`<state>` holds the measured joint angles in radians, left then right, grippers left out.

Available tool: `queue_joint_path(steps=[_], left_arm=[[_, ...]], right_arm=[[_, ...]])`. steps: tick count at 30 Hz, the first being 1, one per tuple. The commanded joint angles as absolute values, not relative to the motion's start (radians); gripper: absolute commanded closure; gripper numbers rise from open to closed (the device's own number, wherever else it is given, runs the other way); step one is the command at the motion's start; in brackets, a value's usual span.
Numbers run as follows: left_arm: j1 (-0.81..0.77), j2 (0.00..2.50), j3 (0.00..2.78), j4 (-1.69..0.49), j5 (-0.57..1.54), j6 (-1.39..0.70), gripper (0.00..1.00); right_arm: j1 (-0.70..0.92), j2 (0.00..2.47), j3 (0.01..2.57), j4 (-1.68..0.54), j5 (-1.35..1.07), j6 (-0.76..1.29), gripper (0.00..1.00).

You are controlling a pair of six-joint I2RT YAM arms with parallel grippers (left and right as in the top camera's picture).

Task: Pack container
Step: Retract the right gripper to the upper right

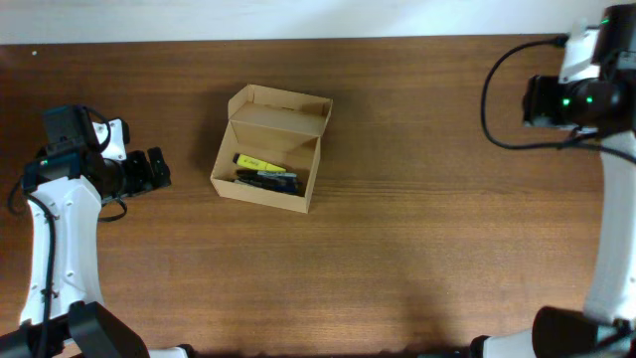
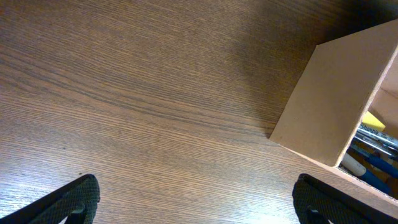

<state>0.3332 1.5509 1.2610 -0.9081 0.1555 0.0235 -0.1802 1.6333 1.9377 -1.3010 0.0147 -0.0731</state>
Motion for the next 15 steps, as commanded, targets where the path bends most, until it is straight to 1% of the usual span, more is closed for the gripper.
queue_joint_path(steps=[1,6,7,9,10,13,15], left_arm=[[0.337,1.554,1.258,-0.908,0.168,0.043,0.00],[0.337,1.554,1.258,-0.908,0.168,0.043,0.00],[0.337,1.554,1.258,-0.908,0.168,0.043,0.00],[0.337,1.554,1.258,-0.907,0.168,0.043,0.00],[0.337,1.554,1.258,-0.907,0.168,0.043,0.00],[0.337,1.554,1.258,-0.902,0.169,0.043,0.00],[0.337,1.554,1.258,-0.902,0.168,0.042,0.00]], right_arm=[[-0.183,1.687,1.888,-1.288,-0.047,-0.058,0.37],[-0.183,1.742,1.884,-1.266,-0.164,-0.058,0.37],[-0.183,1.748,1.884,-1.266,-0.187,-0.058,0.40],[-0.183,1.763,1.883,-1.263,-0.219,-0.057,0.64],[-0.183,1.771,1.883,-1.261,-0.233,-0.049,0.72],[-0.181,1.789,1.883,-1.256,-0.236,-0.003,0.77],[-0.179,1.800,1.883,-1.256,-0.236,0.002,0.78]])
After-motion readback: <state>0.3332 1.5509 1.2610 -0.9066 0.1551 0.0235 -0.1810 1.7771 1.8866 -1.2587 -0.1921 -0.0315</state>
